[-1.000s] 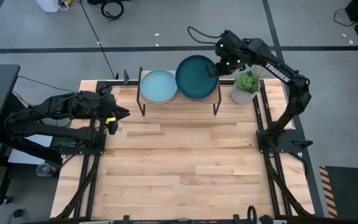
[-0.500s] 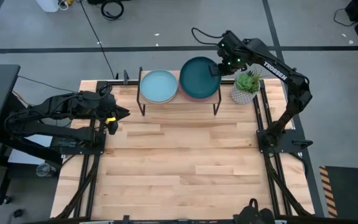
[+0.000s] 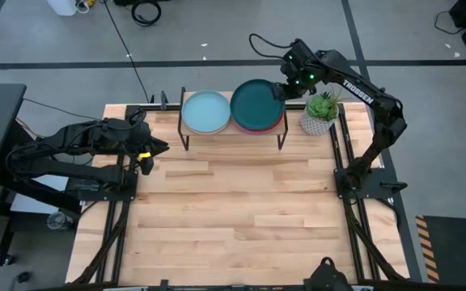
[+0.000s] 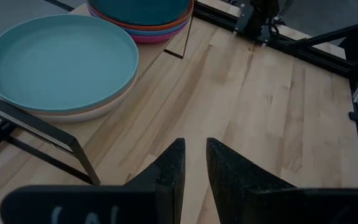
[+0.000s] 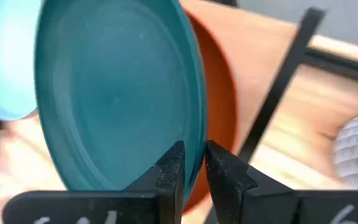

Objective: Place and stack plates onto a shelf
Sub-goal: Stack the dark green plate on the orange plate on the shelf, then adjust the stacked plates on the shelf

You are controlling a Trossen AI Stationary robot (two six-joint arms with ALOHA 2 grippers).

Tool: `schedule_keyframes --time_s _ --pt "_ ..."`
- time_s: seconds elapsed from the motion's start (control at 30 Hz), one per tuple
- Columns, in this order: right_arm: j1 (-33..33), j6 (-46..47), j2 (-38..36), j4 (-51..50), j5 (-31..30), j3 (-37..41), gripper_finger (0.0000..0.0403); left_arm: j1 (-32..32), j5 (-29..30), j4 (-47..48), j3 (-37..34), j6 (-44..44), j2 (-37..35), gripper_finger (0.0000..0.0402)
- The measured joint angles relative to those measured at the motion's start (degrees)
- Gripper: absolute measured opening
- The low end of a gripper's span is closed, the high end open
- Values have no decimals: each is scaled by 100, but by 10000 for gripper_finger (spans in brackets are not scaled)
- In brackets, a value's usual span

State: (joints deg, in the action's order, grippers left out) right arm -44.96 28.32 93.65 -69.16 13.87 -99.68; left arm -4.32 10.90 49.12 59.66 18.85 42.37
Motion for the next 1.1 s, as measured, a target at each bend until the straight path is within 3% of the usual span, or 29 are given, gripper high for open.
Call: schedule_keyframes --time_s 0.2,0.57,0.8,0.93,1.1 --pt "-133 1 -4 -161 773 -73 69 0 0 -2 0 -2 0 71" --pt "-218 -421 -9 -1153 428 -186 69 0 2 -2 0 -1 0 71" --pt "181 -1277 -83 -1050 1321 -186 68 1 152 -3 0 -14 0 71" --pt "949 -2157 -79 -952 949 -186 68 1 413 -4 0 -20 0 71" --pt "2185 -3165 -76 -582 -196 -184 68 0 510 -5 0 -147 0 71"
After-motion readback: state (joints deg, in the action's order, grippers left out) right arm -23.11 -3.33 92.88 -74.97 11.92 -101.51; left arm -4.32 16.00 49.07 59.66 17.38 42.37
